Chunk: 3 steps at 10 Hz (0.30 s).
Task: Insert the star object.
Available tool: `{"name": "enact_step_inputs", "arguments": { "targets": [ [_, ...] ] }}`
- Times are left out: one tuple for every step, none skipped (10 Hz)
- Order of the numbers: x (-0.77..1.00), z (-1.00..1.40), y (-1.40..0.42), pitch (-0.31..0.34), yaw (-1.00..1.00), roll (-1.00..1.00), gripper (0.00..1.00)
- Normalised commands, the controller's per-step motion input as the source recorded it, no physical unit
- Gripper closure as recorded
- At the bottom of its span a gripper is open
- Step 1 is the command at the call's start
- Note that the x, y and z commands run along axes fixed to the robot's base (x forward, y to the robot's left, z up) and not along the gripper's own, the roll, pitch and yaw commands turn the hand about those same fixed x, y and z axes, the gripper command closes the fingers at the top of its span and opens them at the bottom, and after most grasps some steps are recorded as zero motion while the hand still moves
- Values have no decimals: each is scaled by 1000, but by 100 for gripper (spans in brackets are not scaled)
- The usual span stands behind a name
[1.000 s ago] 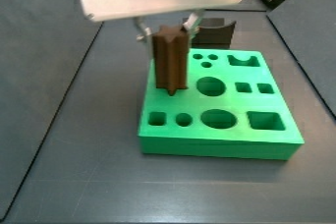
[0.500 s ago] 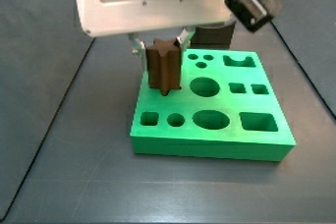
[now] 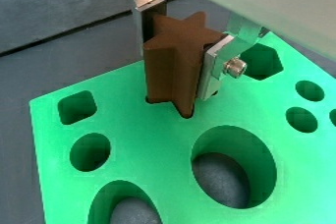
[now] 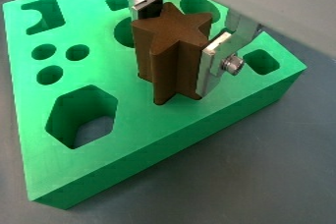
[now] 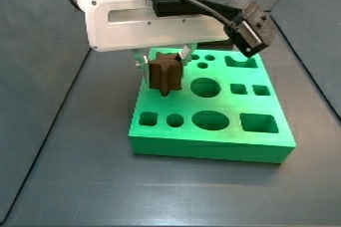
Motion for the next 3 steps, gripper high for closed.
{"name": "enact_step_inputs", "arguments": {
  "targets": [
    [-6, -223, 0, -73, 0, -50, 100],
    [20, 0, 0, 30, 0, 0, 100],
    [0, 0, 0, 0, 0, 0, 100]
  ]
}}
